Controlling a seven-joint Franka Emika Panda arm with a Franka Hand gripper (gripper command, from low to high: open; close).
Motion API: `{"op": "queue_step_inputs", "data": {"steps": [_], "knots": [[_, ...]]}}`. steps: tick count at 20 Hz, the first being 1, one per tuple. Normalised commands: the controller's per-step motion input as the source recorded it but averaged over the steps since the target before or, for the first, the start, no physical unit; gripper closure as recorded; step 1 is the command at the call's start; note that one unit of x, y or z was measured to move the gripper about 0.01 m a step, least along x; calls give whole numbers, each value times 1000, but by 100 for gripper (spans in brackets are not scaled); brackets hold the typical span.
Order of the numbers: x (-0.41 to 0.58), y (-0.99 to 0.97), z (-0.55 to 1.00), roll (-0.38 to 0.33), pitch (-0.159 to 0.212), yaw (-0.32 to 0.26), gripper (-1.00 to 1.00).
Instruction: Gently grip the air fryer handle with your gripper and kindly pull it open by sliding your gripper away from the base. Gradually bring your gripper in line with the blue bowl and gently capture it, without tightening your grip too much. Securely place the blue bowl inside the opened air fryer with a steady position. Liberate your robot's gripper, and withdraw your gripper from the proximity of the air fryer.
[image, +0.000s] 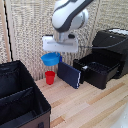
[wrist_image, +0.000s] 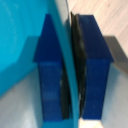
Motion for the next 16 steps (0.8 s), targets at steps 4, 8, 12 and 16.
{"op": "queue_step_inputs", "data": {"steps": [4,8,12,16], "knots": [[339,-508,683,0,0,-181,100],[354,-584,526,0,-14,-172,100],[331,-599,409,0,-47,-175,100],[225,-619,304,0,-41,-188,100]]}}
